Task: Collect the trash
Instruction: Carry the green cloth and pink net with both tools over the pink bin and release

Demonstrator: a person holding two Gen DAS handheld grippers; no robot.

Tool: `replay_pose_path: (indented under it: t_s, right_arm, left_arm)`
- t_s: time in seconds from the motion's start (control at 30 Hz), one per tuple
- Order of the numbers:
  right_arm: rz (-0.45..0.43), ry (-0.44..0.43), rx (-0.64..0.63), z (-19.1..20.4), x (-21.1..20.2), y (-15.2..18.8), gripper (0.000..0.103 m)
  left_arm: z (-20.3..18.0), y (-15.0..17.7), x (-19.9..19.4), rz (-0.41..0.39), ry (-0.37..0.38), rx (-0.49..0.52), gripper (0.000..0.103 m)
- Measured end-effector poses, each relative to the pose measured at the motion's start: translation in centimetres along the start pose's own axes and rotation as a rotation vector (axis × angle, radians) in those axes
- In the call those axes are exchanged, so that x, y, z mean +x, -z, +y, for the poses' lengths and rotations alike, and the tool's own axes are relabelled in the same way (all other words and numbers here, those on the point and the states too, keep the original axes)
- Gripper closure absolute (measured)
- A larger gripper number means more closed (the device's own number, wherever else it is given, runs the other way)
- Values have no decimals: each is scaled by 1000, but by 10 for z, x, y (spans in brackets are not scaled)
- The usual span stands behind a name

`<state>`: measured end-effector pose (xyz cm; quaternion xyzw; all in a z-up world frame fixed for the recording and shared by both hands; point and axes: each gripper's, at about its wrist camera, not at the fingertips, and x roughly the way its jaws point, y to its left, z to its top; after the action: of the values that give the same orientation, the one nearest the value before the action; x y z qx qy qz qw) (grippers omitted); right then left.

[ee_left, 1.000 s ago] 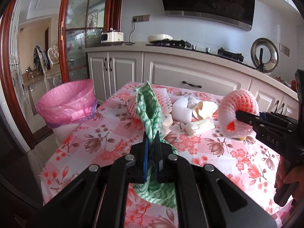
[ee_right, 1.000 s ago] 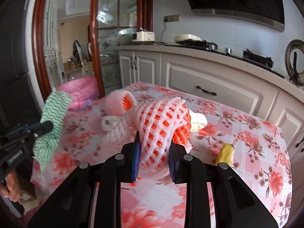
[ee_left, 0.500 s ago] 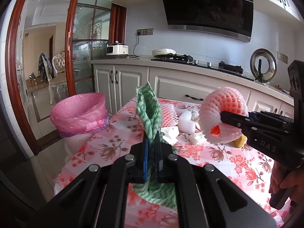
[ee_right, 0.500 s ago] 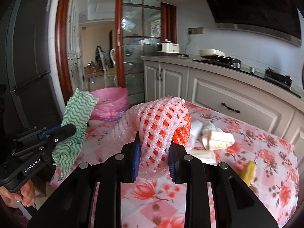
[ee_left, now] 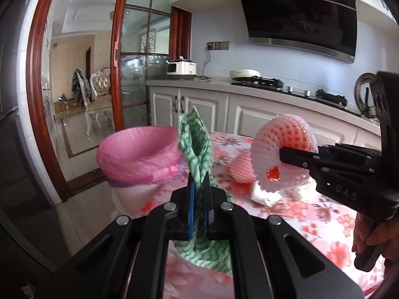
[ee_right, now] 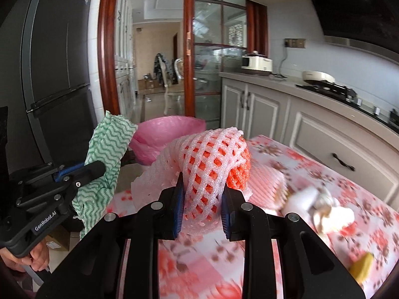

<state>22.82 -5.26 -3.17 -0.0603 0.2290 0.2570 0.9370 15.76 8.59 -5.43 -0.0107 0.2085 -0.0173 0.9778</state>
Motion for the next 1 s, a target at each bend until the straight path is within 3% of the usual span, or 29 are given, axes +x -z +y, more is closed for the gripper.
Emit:
replay_pose_path:
  t_s: [0.5, 0.77, 1.0]
  right_arm:
    - [19, -144, -38, 11, 116, -70, 77]
    - [45, -204, -57, 14, 202, -113, 77]
    - [75, -241, -71, 25, 266, -127, 75]
  left_arm:
    - [85, -56, 98, 6, -131, -45, 97]
    - [138, -83, 167, 25, -187, -68, 97]
    - [179, -90, 215, 27, -199, -114, 93]
